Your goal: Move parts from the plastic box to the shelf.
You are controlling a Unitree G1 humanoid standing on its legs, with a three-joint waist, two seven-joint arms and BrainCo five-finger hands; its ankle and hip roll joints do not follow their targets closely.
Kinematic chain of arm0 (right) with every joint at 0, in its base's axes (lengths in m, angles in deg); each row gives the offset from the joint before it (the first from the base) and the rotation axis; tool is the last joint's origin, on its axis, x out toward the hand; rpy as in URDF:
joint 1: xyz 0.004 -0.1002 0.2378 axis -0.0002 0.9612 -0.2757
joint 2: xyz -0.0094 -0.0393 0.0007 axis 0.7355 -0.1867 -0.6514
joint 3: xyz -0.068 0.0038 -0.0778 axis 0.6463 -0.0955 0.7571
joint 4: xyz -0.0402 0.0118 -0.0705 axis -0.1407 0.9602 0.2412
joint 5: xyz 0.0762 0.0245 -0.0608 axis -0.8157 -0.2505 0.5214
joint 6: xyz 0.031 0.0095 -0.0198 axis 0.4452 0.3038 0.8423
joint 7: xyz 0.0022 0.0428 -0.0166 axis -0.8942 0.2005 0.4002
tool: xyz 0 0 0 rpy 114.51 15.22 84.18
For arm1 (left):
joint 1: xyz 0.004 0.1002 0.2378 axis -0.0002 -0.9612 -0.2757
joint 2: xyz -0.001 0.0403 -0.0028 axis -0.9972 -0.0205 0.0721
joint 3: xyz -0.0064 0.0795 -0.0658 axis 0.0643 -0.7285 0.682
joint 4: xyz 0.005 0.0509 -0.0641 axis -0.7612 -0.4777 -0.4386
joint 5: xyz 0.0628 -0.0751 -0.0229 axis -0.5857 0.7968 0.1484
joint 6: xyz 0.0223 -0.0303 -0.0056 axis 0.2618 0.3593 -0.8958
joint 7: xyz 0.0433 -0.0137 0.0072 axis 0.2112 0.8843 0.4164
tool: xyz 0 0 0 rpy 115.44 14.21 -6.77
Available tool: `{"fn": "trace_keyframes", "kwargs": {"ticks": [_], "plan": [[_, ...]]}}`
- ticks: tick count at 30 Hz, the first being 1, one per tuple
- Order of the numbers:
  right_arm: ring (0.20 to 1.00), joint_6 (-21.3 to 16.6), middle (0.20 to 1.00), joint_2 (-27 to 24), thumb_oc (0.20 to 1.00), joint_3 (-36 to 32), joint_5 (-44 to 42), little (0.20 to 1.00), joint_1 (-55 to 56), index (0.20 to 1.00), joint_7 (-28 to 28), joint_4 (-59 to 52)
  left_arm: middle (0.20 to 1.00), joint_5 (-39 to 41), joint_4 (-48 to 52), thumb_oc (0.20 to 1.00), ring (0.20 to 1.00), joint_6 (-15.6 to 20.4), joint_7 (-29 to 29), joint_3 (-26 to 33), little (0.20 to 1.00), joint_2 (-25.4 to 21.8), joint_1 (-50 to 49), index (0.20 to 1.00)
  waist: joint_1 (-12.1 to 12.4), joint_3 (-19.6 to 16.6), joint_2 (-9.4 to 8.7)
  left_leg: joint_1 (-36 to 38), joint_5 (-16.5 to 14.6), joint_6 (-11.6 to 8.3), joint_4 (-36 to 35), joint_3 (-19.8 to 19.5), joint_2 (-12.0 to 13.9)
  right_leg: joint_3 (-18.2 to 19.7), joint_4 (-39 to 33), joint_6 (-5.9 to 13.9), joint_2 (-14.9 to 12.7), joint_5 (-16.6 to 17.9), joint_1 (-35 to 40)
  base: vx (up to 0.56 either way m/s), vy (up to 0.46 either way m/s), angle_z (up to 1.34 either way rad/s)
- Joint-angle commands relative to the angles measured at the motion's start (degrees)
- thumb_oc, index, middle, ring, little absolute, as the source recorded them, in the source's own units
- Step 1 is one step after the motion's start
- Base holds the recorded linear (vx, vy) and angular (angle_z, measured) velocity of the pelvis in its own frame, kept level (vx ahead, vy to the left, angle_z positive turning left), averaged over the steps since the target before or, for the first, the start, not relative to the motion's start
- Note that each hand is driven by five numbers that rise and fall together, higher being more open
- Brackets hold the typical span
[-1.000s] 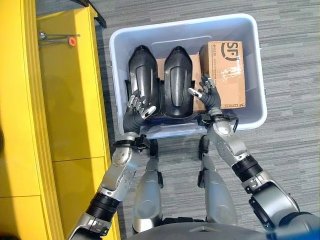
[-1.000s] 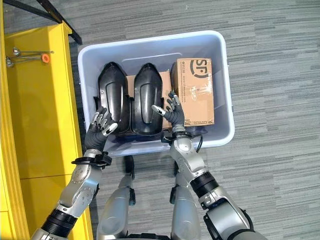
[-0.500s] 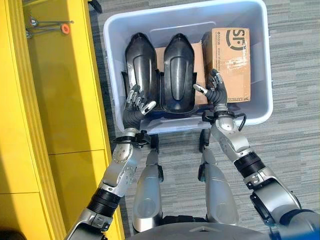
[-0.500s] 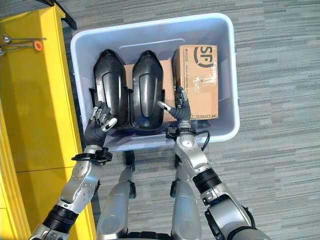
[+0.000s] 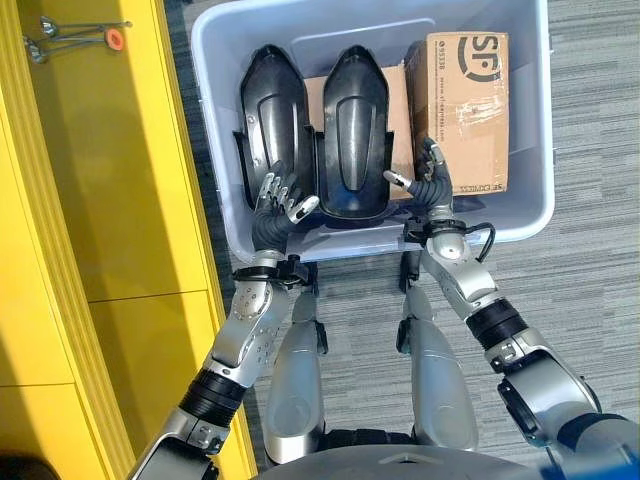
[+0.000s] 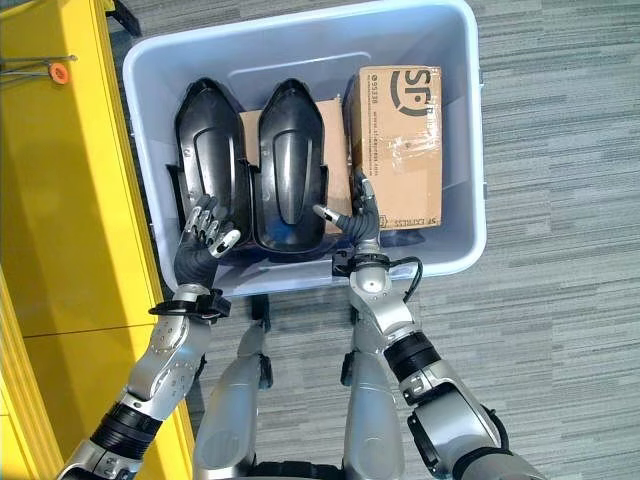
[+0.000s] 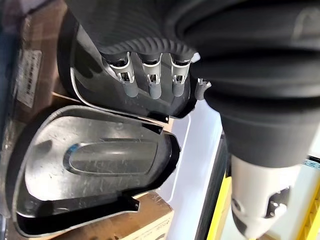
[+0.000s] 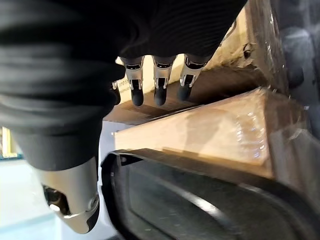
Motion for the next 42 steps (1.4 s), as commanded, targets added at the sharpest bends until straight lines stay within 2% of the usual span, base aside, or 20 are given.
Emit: {"fn": "trace_keyframes", "kwargs": {"ticks": [1, 12, 20, 21, 27, 35, 36, 37, 38, 39, 42], "plan": [[1.0, -0.14, 1.0, 1.29, 1.0, 0.13, 5.89, 1.0, -4.33, 1.0, 1.62, 1.77, 1.0, -1.65, 5.22, 1.0, 1.0, 3.43, -1.13, -0.44, 1.0, -1.5, -0.29, 1.0, 0.01, -0.16, -1.92, -1.82, 0.72, -0.66, 0.41, -1.89, 1.16, -4.09, 0.23, 5.37, -6.15, -0.54, -0.02, 0.01, -0.007, 0.05], [1.0, 2.1, 1.0, 1.36, 1.0, 0.32, 12.03, 1.0, -9.75, 1.0, 4.87, 12.01, 1.0, -2.74, 5.79, 1.0, 1.0, 4.15, -2.11, -1.86, 1.0, -1.68, 2.0, 1.0, 0.95, 0.7, -2.05, -4.55, 0.51, -0.29, 1.06, -3.47, 0.42, -4.74, 0.23, 5.4, -6.57, -0.46, -1.09, 0.01, 0.01, 0.08], [1.0, 3.67, 1.0, 0.37, 1.0, 0.37, 13.91, 1.0, -15.96, 1.0, 6.61, 24.61, 1.0, -2.93, 6.42, 1.0, 1.0, 5.43, -3.0, -2.8, 1.0, -1.56, 4.63, 1.0, 2.25, 0.71, -1.83, -8.89, 0.48, 0.06, 1.94, -5.02, -0.46, -5.47, 0.23, 5.43, -6.98, -0.08, -3.82, 0.0, 0.016, 0.07], [1.0, 4.38, 1.0, -0.22, 1.0, 0.05, 13.77, 1.0, -17.31, 1.0, 7.22, 29.7, 1.0, -2.94, 6.54, 1.0, 1.0, 5.45, -3.02, -3.25, 1.0, -1.51, 5.11, 1.0, 2.72, 0.71, -1.43, -9.7, 0.31, 0.09, 2.02, -5.25, -0.57, -5.89, 0.23, 5.5, -7.07, -0.25, -4.21, -0.01, 0.029, 0.08], [1.0, 6.2, 1.0, -1.82, 1.0, 0.42, 14.41, 1.0, -19.49, 1.0, 6.44, 40.37, 1.0, -2.09, 6.63, 1.0, 1.0, 5.91, -2.17, -4.49, 1.0, -1.27, 6.65, 1.0, 3.87, 0.71, -0.18, -12.33, 0.44, 0.21, 2.24, -6.12, -1.22, -6.53, 0.23, 5.67, -7.42, -0.16, -5.87, 0.0, 0.023, 0.12], [1.0, 9.41, 1.0, -2.44, 1.0, 4.04, 22.9, 1.0, -19.12, 1.0, 5.97, 43.96, 1.0, -2.51, 6.72, 1.0, 1.0, 5.94, -1.73, -4.92, 1.0, -0.79, 8.26, 1.0, 4.52, 0.71, 0.56, -13.64, 0.5, 0.25, 2.4, -6.37, -1.74, -7.31, 0.23, 5.87, -7.91, -0.06, -6.49, 0.0, 0.012, 0.08], [0.912, 9.88, 0.912, -2.48, 0.912, 4.55, 24.22, 0.912, -19.09, 0.912, 5.72, 44.26, 1.0, -2.51, 6.86, 1.0, 1.0, 6.02, -1.73, -4.72, 1.0, -0.83, 8.38, 1.0, 4.63, 0.71, 0.62, -13.52, 0.48, 0.26, 2.34, -6.41, -1.75, -7.41, 0.23, 5.87, -7.96, -0.12, -6.31, 0.0, 0.005, 0.06], [0.912, 9.88, 0.912, -2.48, 0.912, 4.55, 24.22, 0.912, -19.09, 0.912, 5.71, 44.26, 1.0, -2.51, 6.87, 1.0, 1.0, 6.01, -1.73, -4.72, 1.0, -0.83, 8.38, 1.0, 4.62, 0.71, 0.63, -13.52, 0.49, 0.26, 2.33, -6.42, -1.75, -7.42, 0.23, 5.87, -7.96, -0.12, -6.3, 0.01, 0.009, 0.04], [0.241, 10.29, 0.241, -2.24, 0.241, 4.68, 24.94, 0.241, -18.85, 0.241, 5.0, 45.11, 1.0, -2.57, 6.8, 1.0, 1.0, 6.02, -1.67, -4.78, 1.0, -0.75, 8.53, 1.0, 4.67, 0.71, 0.82, -13.24, 0.46, 0.23, 2.29, -6.47, -1.79, -7.56, 0.23, 5.87, -8.06, -0.14, -5.87, 0.0, 0.0, 0.0], [0.2, 10.33, 0.2, -2.17, 0.2, 4.67, 25.24, 0.2, -18.71, 0.2, 4.83, 45.2, 1.0, -2.62, 6.97, 1.0, 1.0, 5.99, -1.59, -4.71, 1.0, -0.71, 8.53, 1.0, 4.7, 0.71, 0.92, -13.01, 0.46, 0.22, 2.23, -6.48, -1.82, -7.58, 0.23, 5.88, -8.1, -0.16, -5.64, 0.0, 0.0, 0.0], [0.2, 10.6, 0.2, -2.03, 0.2, 4.69, 25.72, 0.2, -18.42, 0.2, 4.66, 45.41, 1.0, -2.59, 6.97, 1.0, 1.0, 6.01, -1.4, -4.61, 1.0, -0.73, 8.62, 1.0, 4.74, 0.71, 1.09, -12.41, 0.41, 0.23, 2.05, -6.42, -1.83, -7.63, 0.23, 5.91, -8.13, -0.24, -5.25, 0.0, 0.0, 0.0]]}}
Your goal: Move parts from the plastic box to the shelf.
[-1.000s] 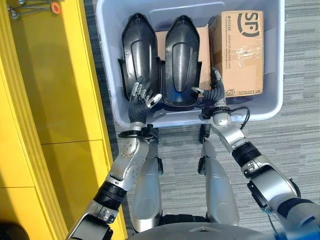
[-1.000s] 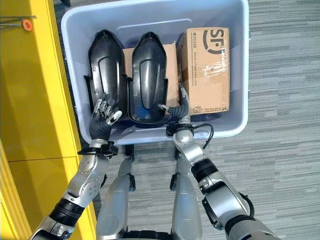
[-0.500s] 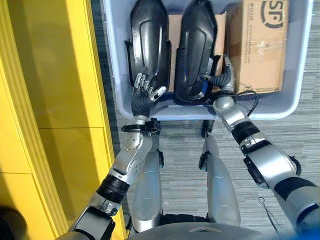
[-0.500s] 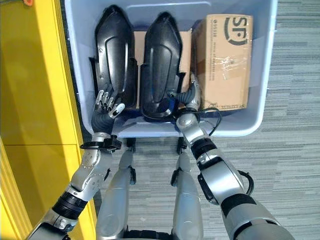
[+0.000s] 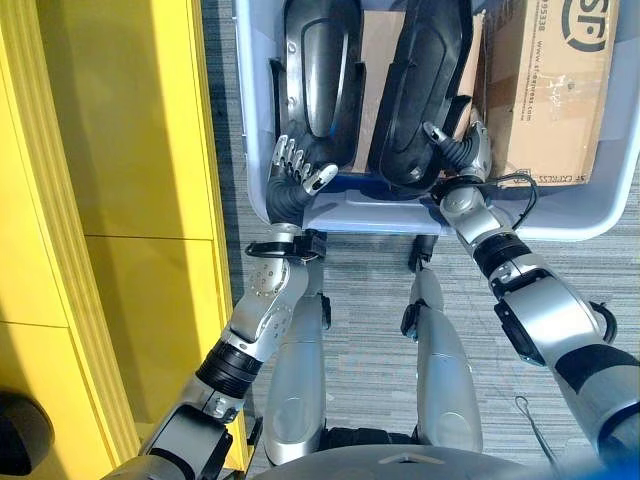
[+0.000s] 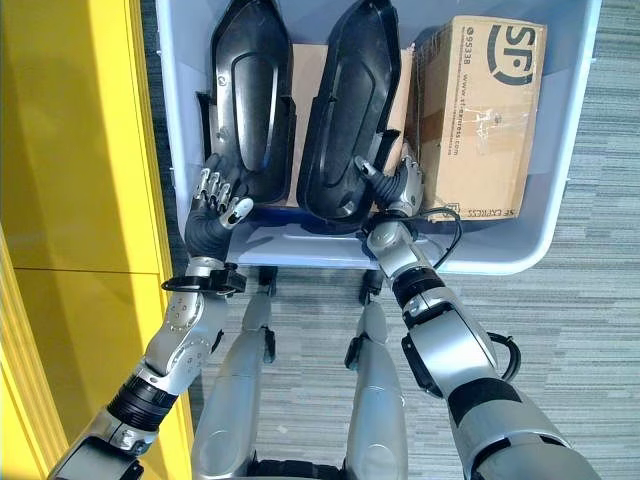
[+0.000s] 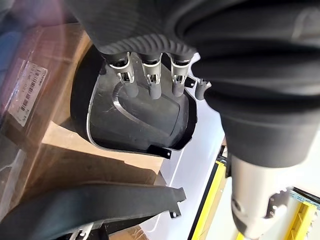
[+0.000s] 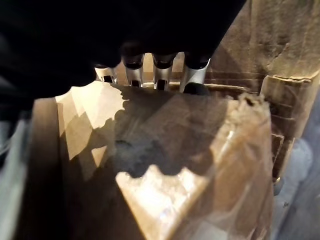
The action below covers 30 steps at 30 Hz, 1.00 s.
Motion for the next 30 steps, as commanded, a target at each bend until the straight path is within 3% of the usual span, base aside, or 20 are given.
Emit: {"fn": "trace_keyframes", "kwargs": {"ticks": [1, 21, 30], "plan": [[0.2, 6.01, 0.2, 0.89, 0.2, 6.46, 5.26, 0.2, 4.22, 0.2, -4.91, 8.57, 1.0, -2.12, 6.99, 1.0, 1.0, 2.9, 0.71, -0.51, 1.0, -1.71, 0.28, 1.0, 2.25, 0.61, 0.92, 1.14, -3.05, -0.66, -0.21, 0.62, 0.68, -1.97, 0.24, 5.59, -5.7, -2.47, 3.05, 0.0, 0.0, 0.0], [0.2, 5.02, 0.2, 1.1, 0.2, 4.1, 5.17, 0.2, 7.45, 0.2, -2.7, 5.54, 1.0, -1.78, 4.63, 1.0, 1.0, 2.62, 1.02, -0.35, 1.0, -1.81, 0.26, 1.0, 0.95, 0.6, -0.99, 8.82, -2.96, -1.52, -1.67, 2.77, 2.28, -1.29, 0.24, 5.88, -4.59, -2.72, 8.17, 0.0, -0.008, -0.01], [0.2, 1.76, 0.2, 0.41, 0.2, 1.48, 0.91, 0.2, 9.24, 0.2, -0.51, -4.65, 1.0, -1.98, 3.11, 1.0, 1.0, 1.88, 0.79, 0.29, 1.0, -2.03, -0.81, 1.0, -0.15, -0.85, -1.96, 12.14, -3.35, -1.71, -1.91, 3.34, 3.06, -0.98, 0.24, 5.74, -4.06, -3.16, 10.48, 0.0, -0.008, -0.03]]}}
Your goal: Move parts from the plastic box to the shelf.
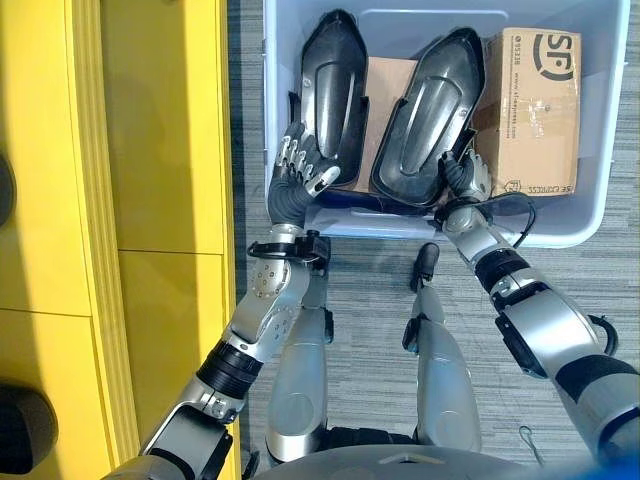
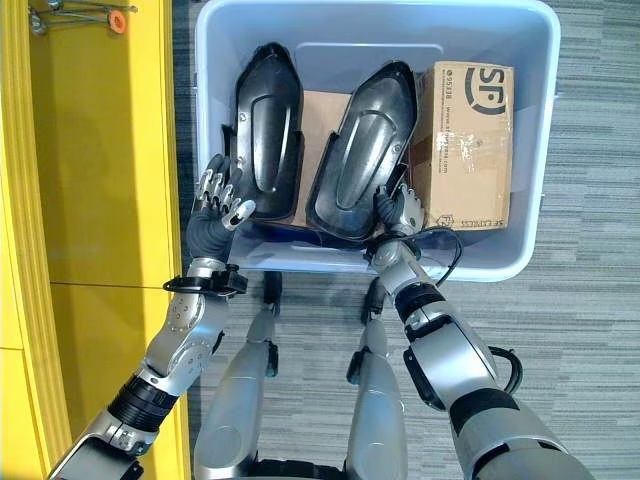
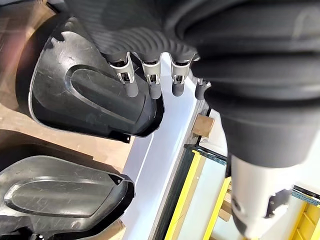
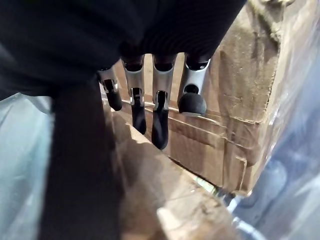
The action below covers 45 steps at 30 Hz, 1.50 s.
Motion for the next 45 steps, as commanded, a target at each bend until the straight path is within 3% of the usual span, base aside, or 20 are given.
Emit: {"fn": "trace_keyframes", "kwargs": {"ticks": [1, 11, 24, 33, 38, 45], "plan": [[0.2, -2.44, 0.2, -0.16, 0.2, 1.01, -1.21, 0.2, 4.54, 0.2, 2.45, -6.1, 1.0, -2.13, 2.97, 1.0, 1.0, 1.86, 0.3, 0.93, 1.0, -2.03, -0.92, 1.0, -0.92, -1.31, -2.11, 4.5, -4.02, -2.16, -0.81, 1.86, 3.4, -1.65, 0.24, 5.35, -3.91, -3.85, 3.72, 0.0, 0.0, 0.0], [0.2, -3.72, 0.2, -1.21, 0.2, -2.31, -1.17, 0.2, 7.96, 0.2, 3.95, -19.65, 1.0, -1.71, 2.17, 1.0, 1.0, 1.51, -0.1, 2.58, 1.0, -2.6, -3.36, 1.0, -1.87, -2.96, -2.39, 6.37, -4.47, -2.07, -0.85, 2.16, 3.59, -1.13, 0.24, 5.09, -3.79, -4.09, 4.99, -0.01, -0.007, -0.05], [0.2, -8.93, 0.2, 0.05, 0.2, -5.63, -5.78, 0.2, 16.21, 0.2, 1.41, -39.98, 1.0, -1.97, 2.48, 1.0, 1.0, 0.35, -0.11, 5.32, 1.0, -3.64, -8.0, 1.0, -3.14, -5.43, -3.0, 8.43, -4.56, -2.18, -0.92, 2.66, 4.21, -0.83, 0.24, 4.75, -3.43, -4.64, 6.4, 0.0, -0.006, -0.02], [0.2, -12.35, 0.2, 1.15, 0.2, -6.47, -12.82, 0.2, 23.47, 0.2, -2.49, -51.28, 1.0, -1.72, 3.35, 1.0, 1.0, -0.67, 0.66, 8.52, 1.0, -4.3, -12.79, 1.0, -3.95, -7.17, -3.07, 10.91, -4.88, -2.32, -0.84, 3.2, 4.71, -0.89, 0.24, 4.41, -3.15, -5.32, 8.61, 0.0, -0.013, -0.02], [0.2, -14.36, 0.2, 1.6, 0.2, -6.75, -21.07, 0.2, 28.72, 0.2, -6.42, -57.14, 1.0, -1.3, 3.35, 1.0, 1.0, -1.88, 1.57, 10.91, 1.0, -4.42, -16.69, 1.0, -4.33, -8.72, -3.05, 13.11, -5.23, -2.35, -0.75, 3.36, 5.13, -1.14, 0.33, 3.88, -2.79, -6.15, 11.01, 0.01, -0.028, -0.04], [0.2, -15.05, 0.2, 0.74, 0.2, -6.71, -31.45, 0.2, 34.59, 0.2, -12.19, -62.52, 1.0, -0.74, 2.74, 1.0, 1.0, -3.12, 2.79, 14.52, 1.0, -4.25, -21.21, 1.0, -4.65, -8.78, -1.69, 16.87, -5.69, -2.1, -0.71, 2.88, 5.5, -1.1, 8.44, 2.74, -2.86, -10.68, 11.72, 0.0, -0.021, 0.0]]}}
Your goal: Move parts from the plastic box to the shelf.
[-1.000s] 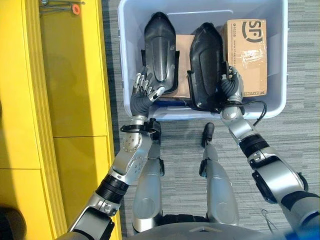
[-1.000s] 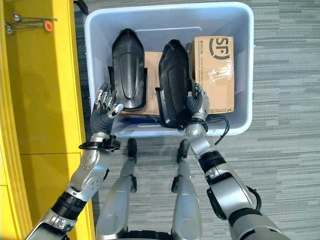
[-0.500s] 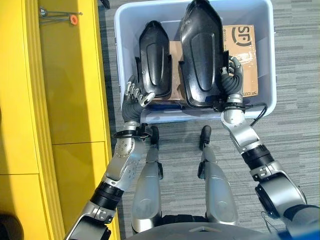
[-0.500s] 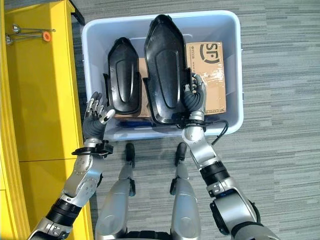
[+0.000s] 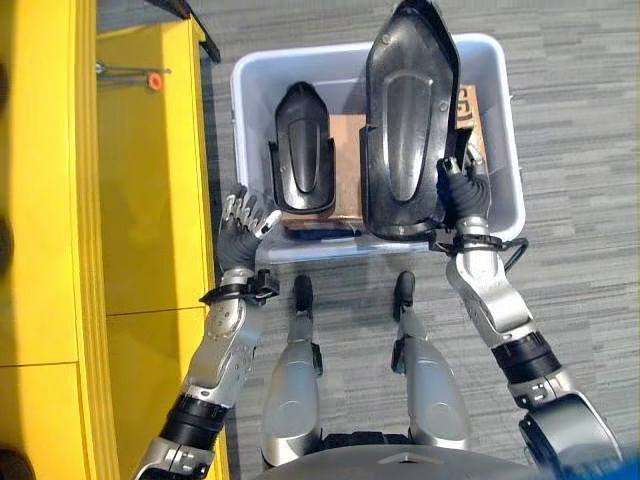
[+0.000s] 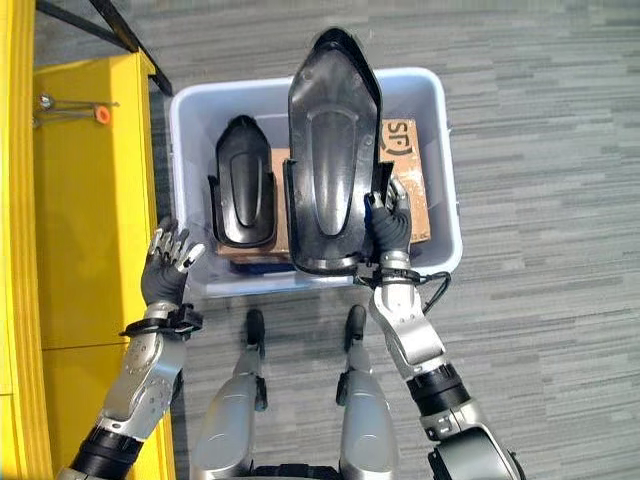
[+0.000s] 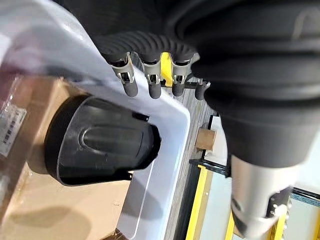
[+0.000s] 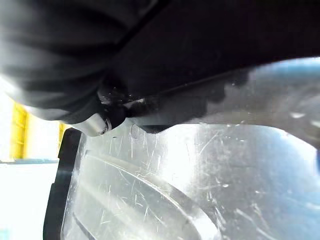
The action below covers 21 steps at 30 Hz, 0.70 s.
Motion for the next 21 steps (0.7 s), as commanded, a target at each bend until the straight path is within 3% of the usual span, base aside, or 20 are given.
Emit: {"fn": "trace_keyframes", "kwargs": {"ticks": [1, 7, 8, 15, 17, 20, 21], "plan": [[0.2, -5.86, 0.2, 1.27, 0.2, -0.92, -6.38, 0.2, 2.52, 0.2, -4.12, -6.35, 1.0, -0.76, 1.99, 1.0, 1.0, 1.15, 1.78, 2.28, 1.0, -2.21, -2.81, 1.0, 0.13, -6.08, -0.34, 3.95, -4.24, -1.42, 0.49, 0.09, 3.73, -3.36, 9.59, 3.12, -4.3, -10.11, 0.52, -0.01, -0.043, 0.08], [0.2, -5.54, 0.2, 0.65, 0.2, -0.56, -11.31, 0.2, 4.57, 0.2, -6.76, -8.87, 1.0, -0.53, 2.38, 1.0, 1.0, 0.28, 2.58, 4.26, 1.0, -1.78, -5.22, 1.0, 0.14, -6.37, 0.4, 6.37, -4.44, -1.21, 1.05, -0.32, 4.56, -3.81, 14.95, 2.5, -4.2, -12.98, 0.77, -0.01, -0.058, 0.12], [0.2, -5.4, 0.2, 0.45, 0.2, -0.59, -12.37, 0.2, 5.23, 0.2, -7.47, -9.49, 1.0, -0.68, 2.71, 1.0, 1.0, -0.07, 2.82, 4.9, 1.0, -1.74, -6.19, 1.0, 0.13, -6.64, 0.66, 7.16, -4.58, -1.22, 1.61, -0.61, 5.19, -3.99, 17.99, 1.99, -3.87, -14.71, 0.57, -0.02, -0.084, 0.06], [0.2, -4.95, 0.2, -0.22, 0.2, -0.68, -10.54, 0.2, 4.79, 0.2, -7.47, -10.05, 1.0, -1.39, 2.9, 1.0, 1.0, -0.59, 2.98, 5.88, 1.0, -1.35, -7.17, 1.0, 0.56, -6.69, 1.11, 8.0, -3.24, -2.15, 2.28, -2.14, 7.97, -6.02, 27.48, -0.01, -2.39, -20.01, -0.76, -0.05, -0.143, 0.13], [0.2, -4.96, 0.2, -0.55, 0.2, -0.29, -9.54, 0.2, 3.56, 0.2, -7.25, -9.53, 1.0, -1.35, 2.67, 1.0, 1.0, -0.41, 2.44, 6.45, 1.0, -0.93, -7.3, 1.0, 1.42, -6.59, 0.92, 7.9, -0.49, -3.08, 0.76, -3.91, 9.68, -8.09, 30.56, -1.42, -1.13, -22.51, -1.29, -0.09, -0.257, 0.29], [0.2, -5.02, 0.2, -1.44, 0.2, -0.86, -8.36, 0.2, 3.28, 0.2, -7.13, -8.81, 1.0, -1.88, 1.96, 1.0, 1.0, -0.73, 2.86, 6.85, 1.0, -0.78, -7.72, 1.0, 2.29, -7.42, 0.21, 5.01, 3.2, -4.78, 0.24, -5.99, 10.87, -11.06, 29.77, -2.62, -0.23, -24.09, -0.89, -0.07, -0.261, 0.38], [0.2, -4.75, 0.2, -2.84, 0.2, -2.37, -5.62, 0.2, 4.2, 0.2, -6.52, -8.49, 1.0, -1.99, 0.95, 1.0, 1.0, -1.32, 3.35, 6.13, 1.0, -0.62, -7.61, 1.0, 2.35, -8.23, -0.14, 3.17, 5.0, -4.57, 0.24, -2.76, 11.35, -14.16, 27.41, -3.37, -1.4, -24.28, 0.84, -0.04, -0.222, 0.3]]}}
